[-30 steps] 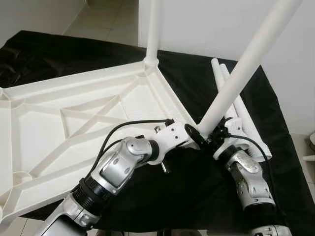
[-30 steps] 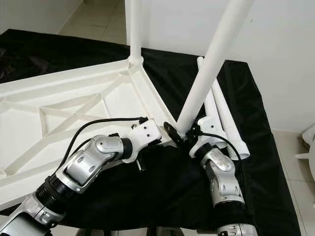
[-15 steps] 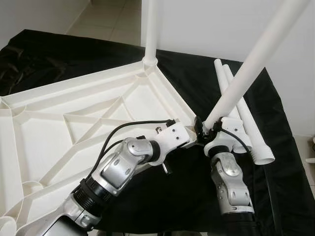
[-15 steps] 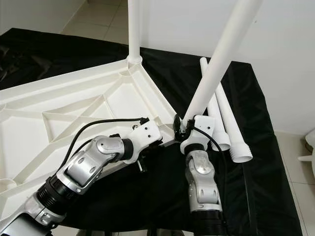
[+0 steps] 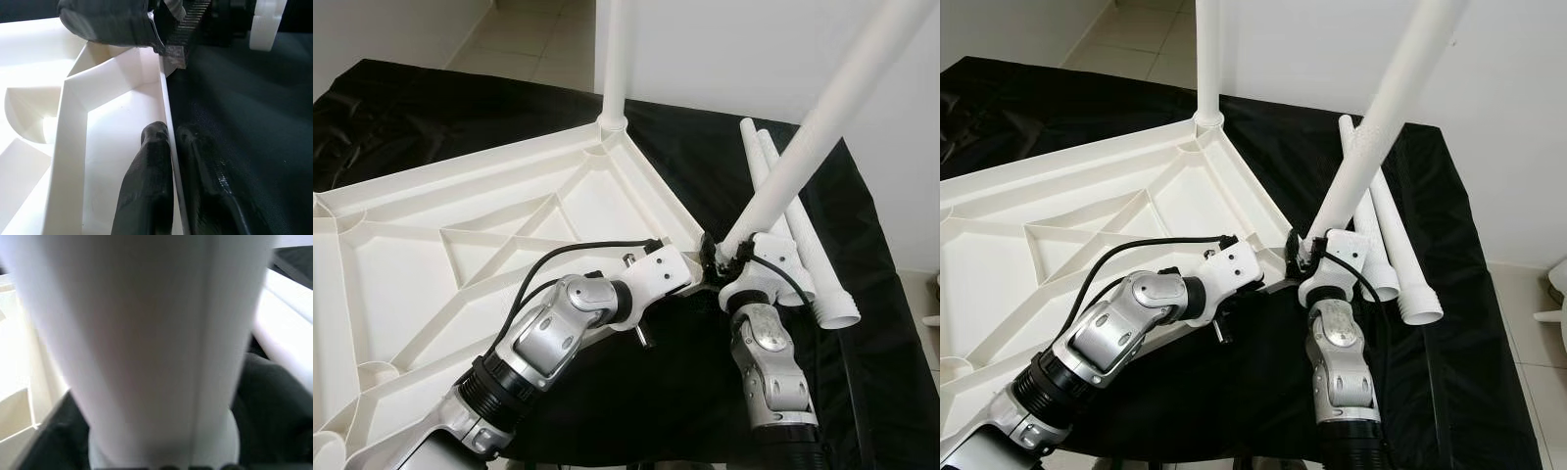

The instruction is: Building children table

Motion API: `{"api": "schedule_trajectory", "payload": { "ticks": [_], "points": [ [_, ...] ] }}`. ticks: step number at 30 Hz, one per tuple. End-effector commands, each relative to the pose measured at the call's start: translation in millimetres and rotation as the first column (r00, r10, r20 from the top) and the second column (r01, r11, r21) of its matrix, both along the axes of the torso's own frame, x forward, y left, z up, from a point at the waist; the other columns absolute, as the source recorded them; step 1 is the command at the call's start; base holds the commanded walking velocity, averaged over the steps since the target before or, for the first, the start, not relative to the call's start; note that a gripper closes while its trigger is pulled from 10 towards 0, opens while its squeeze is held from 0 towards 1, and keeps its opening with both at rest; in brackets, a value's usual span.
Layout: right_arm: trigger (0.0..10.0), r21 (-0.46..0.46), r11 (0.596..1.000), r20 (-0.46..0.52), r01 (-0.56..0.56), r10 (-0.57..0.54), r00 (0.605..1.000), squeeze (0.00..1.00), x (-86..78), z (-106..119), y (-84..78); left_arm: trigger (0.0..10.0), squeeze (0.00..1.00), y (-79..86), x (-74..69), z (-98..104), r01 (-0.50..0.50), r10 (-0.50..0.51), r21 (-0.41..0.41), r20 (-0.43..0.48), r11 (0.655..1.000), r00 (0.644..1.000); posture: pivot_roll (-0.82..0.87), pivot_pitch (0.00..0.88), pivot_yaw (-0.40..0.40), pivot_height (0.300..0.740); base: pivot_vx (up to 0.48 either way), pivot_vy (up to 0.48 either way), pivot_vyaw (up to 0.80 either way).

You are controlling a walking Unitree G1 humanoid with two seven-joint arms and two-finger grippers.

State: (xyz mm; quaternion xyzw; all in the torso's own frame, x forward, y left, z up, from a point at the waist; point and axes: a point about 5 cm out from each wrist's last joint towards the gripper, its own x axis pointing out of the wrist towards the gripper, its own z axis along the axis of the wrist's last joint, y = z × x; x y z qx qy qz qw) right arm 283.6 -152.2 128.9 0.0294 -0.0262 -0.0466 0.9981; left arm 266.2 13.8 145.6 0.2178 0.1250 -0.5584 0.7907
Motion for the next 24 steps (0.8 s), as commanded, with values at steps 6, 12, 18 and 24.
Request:
{"api": "schedule_trajectory", "payload": {
  "ticks": [6,12,18,24],
  "points": [
    [10.0,0.006,0.996,-0.021,-0.087,0.087,0.996,0.04,0.0,-6,-2.9,10.0,0.00,-4.7,-14.9,-19,0.081,-0.076,0.035,-0.118,0.996,0.990,0.04,0.093,-0.057,0.740,0.000,0.000,0.00],
    [10.0,0.013,0.970,0.032,-0.242,0.242,0.970,0.00,4.8,2,-9.6,10.0,0.00,-5.2,-14.2,-19,0.080,-0.075,0.038,-0.120,0.996,0.990,0.03,0.095,-0.052,0.740,0.000,0.000,0.00],
    [10.0,-0.032,0.919,0.043,-0.394,0.395,0.918,0.00,8.0,5,-26.5,10.0,0.00,-5.7,-12.7,-21,0.069,-0.061,0.055,-0.128,0.996,0.990,0.03,0.108,-0.039,0.740,0.000,0.000,0.00],
    [10.0,-0.065,0.895,0.053,-0.442,0.446,0.894,0.00,10.1,8,-33.5,10.0,0.00,-5.3,-12.5,-24,0.057,-0.043,0.086,-0.157,0.995,0.987,0.03,0.113,-0.033,0.740,0.000,0.000,0.00]
  ]
}}
